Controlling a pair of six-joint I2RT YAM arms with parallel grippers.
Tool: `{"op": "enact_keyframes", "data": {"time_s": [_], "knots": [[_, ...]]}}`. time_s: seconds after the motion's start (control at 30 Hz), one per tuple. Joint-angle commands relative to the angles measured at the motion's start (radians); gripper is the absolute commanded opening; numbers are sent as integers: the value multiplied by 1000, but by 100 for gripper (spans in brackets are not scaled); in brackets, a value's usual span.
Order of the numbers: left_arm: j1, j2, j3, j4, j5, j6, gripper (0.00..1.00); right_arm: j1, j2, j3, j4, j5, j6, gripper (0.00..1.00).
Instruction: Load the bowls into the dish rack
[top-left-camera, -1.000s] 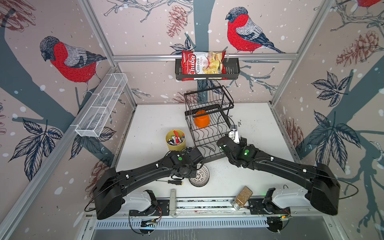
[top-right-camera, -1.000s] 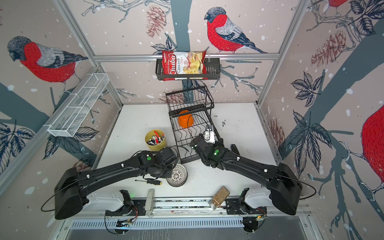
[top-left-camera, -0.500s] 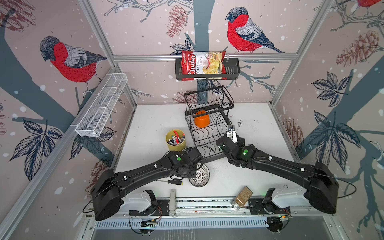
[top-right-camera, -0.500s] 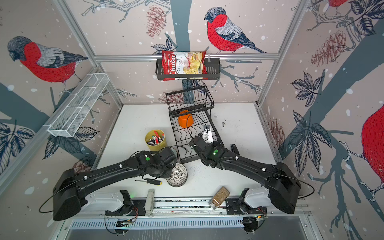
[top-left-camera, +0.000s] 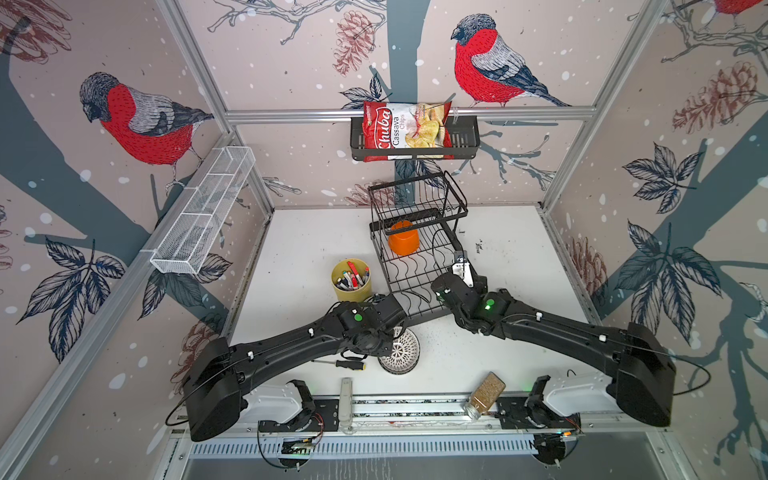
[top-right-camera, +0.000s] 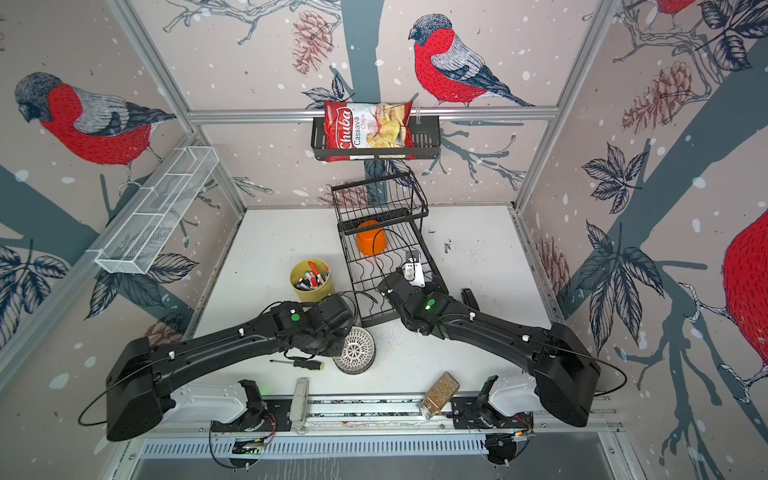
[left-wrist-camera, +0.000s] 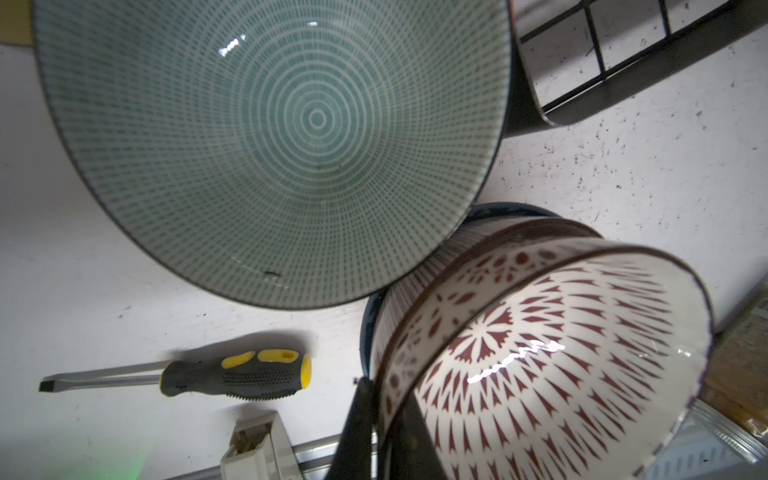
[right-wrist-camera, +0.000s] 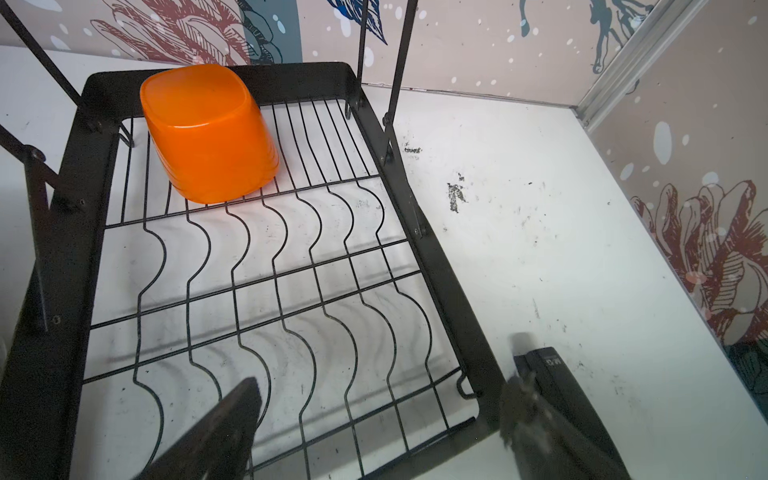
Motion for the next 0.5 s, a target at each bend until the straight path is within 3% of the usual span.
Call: {"op": "enact_keyframes", "data": {"time_s": [0.0, 0.3, 0.47], "knots": [[0, 12, 13, -6, -30, -5, 0, 1, 2, -3, 18, 0, -10, 91], [-1, 37, 31, -18, -35, 4, 1, 2, 13, -10, 23, 0, -10, 91], [-1, 31, 41, -24, -36, 4, 8, 1, 17, -11, 25, 0, -9, 91]]}}
